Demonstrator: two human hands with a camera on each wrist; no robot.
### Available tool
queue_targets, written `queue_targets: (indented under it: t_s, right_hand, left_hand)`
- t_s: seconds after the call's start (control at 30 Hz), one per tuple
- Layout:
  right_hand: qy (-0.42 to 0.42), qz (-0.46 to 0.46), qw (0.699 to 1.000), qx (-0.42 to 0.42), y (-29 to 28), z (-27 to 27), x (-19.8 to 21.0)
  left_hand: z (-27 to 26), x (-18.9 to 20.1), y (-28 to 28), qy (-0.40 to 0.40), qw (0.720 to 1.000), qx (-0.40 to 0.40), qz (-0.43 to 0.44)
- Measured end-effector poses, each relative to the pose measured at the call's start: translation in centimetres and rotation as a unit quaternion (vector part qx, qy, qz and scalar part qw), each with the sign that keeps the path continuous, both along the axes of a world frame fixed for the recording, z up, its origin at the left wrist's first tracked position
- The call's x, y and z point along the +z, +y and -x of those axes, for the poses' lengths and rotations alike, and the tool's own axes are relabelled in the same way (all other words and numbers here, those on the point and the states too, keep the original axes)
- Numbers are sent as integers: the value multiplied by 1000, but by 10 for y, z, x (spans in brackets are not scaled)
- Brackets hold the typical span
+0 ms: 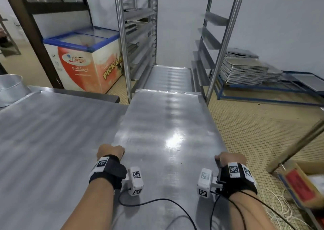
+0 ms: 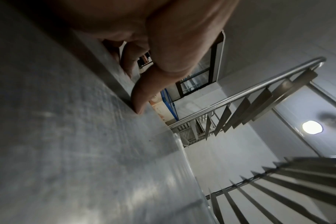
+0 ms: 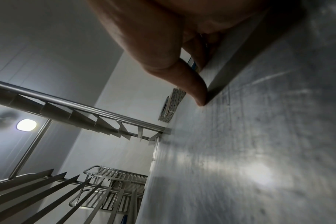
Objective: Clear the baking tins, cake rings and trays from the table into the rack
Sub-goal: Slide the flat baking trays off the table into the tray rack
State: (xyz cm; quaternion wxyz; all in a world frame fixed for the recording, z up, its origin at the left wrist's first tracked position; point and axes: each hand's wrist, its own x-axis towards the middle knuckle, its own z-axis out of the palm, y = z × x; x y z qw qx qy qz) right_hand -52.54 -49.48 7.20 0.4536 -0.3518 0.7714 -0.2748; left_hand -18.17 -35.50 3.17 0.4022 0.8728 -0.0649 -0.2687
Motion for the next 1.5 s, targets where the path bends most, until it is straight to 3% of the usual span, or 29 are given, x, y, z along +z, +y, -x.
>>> queue_targets:
  t_s: [0.57,0.9,1.5]
  right_hand:
    - [19,1,999,-27,-101,-98,-19]
    - [14,-11,1000,-21,-138,-114,-28]
    - [5,-6,1000,6,-275,-139,-41]
  left_hand:
    - [-88,-8,-129,21,999,-22,-12]
    - [-108,-17,-166,29,999,-30,6]
    - [-128,-19,-288,49,998,-26,-8]
